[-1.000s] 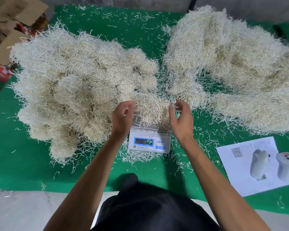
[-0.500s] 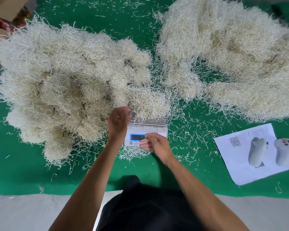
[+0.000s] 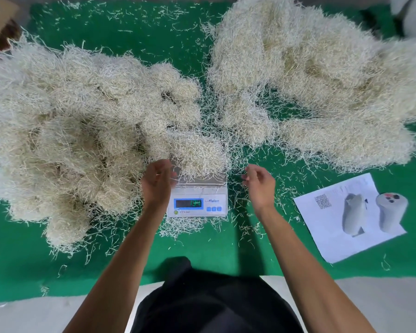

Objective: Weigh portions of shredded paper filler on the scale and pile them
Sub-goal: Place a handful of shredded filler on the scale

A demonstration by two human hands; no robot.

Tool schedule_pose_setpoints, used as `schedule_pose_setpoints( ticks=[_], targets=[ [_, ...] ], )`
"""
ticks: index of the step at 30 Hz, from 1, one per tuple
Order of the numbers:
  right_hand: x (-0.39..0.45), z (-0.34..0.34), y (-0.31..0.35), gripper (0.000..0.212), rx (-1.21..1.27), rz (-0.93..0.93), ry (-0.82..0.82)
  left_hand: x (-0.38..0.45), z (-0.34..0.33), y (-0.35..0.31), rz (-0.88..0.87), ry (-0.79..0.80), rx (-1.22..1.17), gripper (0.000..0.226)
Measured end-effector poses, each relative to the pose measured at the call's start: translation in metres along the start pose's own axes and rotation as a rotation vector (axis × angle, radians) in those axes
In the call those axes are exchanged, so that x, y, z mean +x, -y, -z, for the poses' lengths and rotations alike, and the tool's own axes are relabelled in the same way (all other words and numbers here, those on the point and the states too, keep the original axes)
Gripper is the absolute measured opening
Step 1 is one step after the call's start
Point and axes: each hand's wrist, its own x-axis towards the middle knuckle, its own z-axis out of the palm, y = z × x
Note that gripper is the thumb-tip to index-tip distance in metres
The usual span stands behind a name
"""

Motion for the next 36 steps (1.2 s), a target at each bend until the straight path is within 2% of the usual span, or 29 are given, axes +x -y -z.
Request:
schedule_pose_setpoints(
  ticks=[1, 3, 4, 6, 8, 11, 12, 14, 16, 18, 19, 21, 23, 25, 28, 30, 32, 36],
  targets=[
    [-0.001, -0.01, 0.01, 0.018, -0.006, 0.045, 0.026, 0.004, -0.004, -0.003, -0.02, -0.021, 0.033, 0.01],
    [0.001, -0.032, 0.028, 0.017, -0.035, 0.131, 0.071, 0.011, -0.014, -0.013, 0.004, -0.049, 0.08, 0.037],
    [0.003, -0.042, 0.035, 0.015, -0.053, 0.167, 0.076, 0.017, -0.019, -0.02, 0.059, -0.06, 0.095, 0.052],
    [0.008, -0.06, 0.044, 0.012, -0.083, 0.194, 0.072, 0.029, -0.032, -0.035, 0.171, -0.04, 0.078, 0.067],
    [0.014, -0.075, 0.046, 0.014, -0.118, 0.172, 0.085, 0.039, -0.045, -0.045, 0.197, 0.049, 0.076, 0.063],
    [0.013, -0.093, 0.042, 0.021, -0.173, 0.169, 0.134, 0.041, -0.058, -0.051, 0.183, 0.219, 0.156, 0.04],
    [0.011, -0.097, 0.043, 0.02, -0.181, 0.194, 0.153, 0.041, -0.061, -0.051, 0.206, 0.249, 0.139, 0.041],
    [0.005, -0.106, 0.048, 0.018, -0.167, 0.274, 0.194, 0.044, -0.064, -0.058, 0.286, 0.263, -0.028, 0.048],
    [0.002, -0.11, 0.057, 0.029, -0.164, 0.347, 0.242, 0.047, -0.064, -0.072, 0.316, 0.288, -0.229, 0.053],
    [0.005, -0.108, 0.071, 0.038, -0.177, 0.366, 0.336, 0.054, -0.061, -0.086, 0.23, 0.291, -0.266, 0.044],
    [0.008, -0.105, 0.079, 0.032, -0.146, 0.368, 0.401, 0.059, -0.059, -0.09, 0.21, 0.239, -0.248, 0.049],
    [0.017, -0.094, 0.102, 0.021, -0.003, 0.347, 0.459, 0.069, -0.054, -0.102, 0.214, 0.115, -0.16, 0.086],
    [0.032, -0.085, 0.13, 0.022, 0.127, 0.332, 0.364, 0.08, -0.049, -0.116, 0.202, 0.114, -0.093, 0.098],
    [0.048, -0.083, 0.158, 0.034, 0.076, 0.384, 0.295, 0.085, -0.046, -0.13, 0.185, 0.189, -0.027, 0.1],
    [0.07, -0.085, 0.186, 0.039, -0.032, 0.351, 0.429, 0.088, -0.043, -0.145, 0.145, 0.324, 0.063, 0.099],
    [0.091, -0.076, 0.202, 0.042, -0.052, 0.351, 0.419, 0.091, -0.039, -0.155, 0.096, 0.373, 0.142, 0.097],
    [0.112, -0.064, 0.219, 0.034, -0.016, 0.314, 0.342, 0.099, -0.033, -0.165, 0.056, 0.382, 0.188, 0.095],
    [0.135, -0.066, 0.243, 0.008, 0.165, 0.168, 0.196, 0.11, -0.036, -0.194, 0.045, 0.365, 0.254, 0.111]
  ],
)
